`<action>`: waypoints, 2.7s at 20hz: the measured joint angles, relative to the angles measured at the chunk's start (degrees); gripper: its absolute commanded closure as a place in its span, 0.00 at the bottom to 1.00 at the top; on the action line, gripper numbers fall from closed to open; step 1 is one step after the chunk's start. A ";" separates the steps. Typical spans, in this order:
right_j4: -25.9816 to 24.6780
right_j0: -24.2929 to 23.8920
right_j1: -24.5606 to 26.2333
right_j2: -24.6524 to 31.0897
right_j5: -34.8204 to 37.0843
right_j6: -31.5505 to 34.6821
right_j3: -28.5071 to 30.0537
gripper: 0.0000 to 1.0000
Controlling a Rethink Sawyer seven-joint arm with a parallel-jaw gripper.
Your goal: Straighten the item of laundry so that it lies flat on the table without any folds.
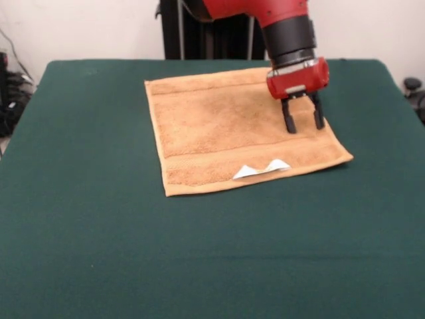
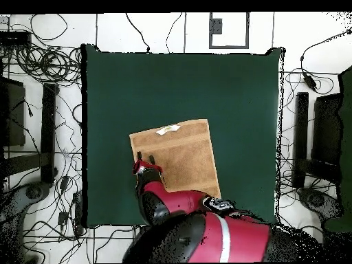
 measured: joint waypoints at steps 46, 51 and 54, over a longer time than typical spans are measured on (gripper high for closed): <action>-30.49 -35.39 6.61 19.02 11.83 -0.01 -17.23 0.00; -30.81 -38.87 8.40 22.95 14.56 -0.01 -17.01 0.00; -30.75 -39.91 9.34 24.27 15.02 -0.01 -17.05 0.00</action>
